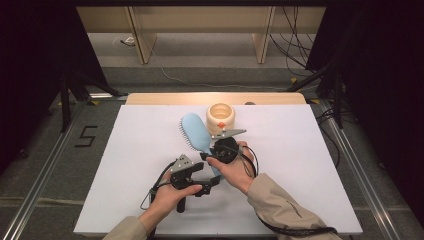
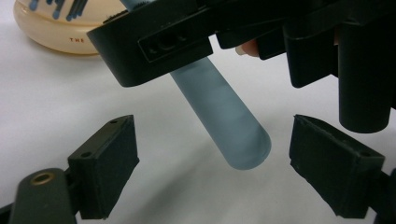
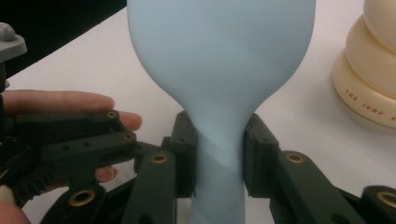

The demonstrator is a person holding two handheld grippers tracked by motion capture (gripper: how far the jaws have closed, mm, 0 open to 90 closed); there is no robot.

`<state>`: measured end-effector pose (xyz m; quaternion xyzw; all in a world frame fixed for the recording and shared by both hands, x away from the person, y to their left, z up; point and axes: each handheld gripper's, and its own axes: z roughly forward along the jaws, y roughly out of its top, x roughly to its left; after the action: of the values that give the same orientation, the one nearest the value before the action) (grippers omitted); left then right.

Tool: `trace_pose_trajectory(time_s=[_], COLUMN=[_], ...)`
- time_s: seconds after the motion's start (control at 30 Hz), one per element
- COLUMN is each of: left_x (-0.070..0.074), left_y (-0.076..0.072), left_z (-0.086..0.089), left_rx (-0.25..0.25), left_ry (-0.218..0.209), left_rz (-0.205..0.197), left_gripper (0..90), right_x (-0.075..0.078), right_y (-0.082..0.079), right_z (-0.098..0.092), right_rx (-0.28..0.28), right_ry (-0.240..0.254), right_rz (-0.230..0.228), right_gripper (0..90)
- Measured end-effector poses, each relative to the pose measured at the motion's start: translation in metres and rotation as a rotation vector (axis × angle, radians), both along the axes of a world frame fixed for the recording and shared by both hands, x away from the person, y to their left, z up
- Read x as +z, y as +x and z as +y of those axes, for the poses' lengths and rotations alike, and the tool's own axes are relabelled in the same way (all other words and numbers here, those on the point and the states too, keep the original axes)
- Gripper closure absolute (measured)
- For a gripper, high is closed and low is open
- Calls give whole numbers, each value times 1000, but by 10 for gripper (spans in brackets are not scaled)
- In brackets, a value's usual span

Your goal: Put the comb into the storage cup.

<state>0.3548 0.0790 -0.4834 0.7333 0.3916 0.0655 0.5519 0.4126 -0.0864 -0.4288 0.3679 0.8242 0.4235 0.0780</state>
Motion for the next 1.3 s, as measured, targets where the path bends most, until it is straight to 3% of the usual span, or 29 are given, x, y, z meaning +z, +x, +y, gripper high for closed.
trace_pose_trajectory(time_s=[0.6,1.3], left_x=[-1,-3], left_y=[3,7], left_z=[-3,-6], left_rx=[0,15], left_ry=[-34,-89], left_rz=[5,31], left_gripper=[178,271], right_x=[0,2], right_y=[-2,-3], right_z=[2,3], right_rx=[3,2], right_ry=[5,16], right_rz=[-11,-29], right_gripper=[702,702])
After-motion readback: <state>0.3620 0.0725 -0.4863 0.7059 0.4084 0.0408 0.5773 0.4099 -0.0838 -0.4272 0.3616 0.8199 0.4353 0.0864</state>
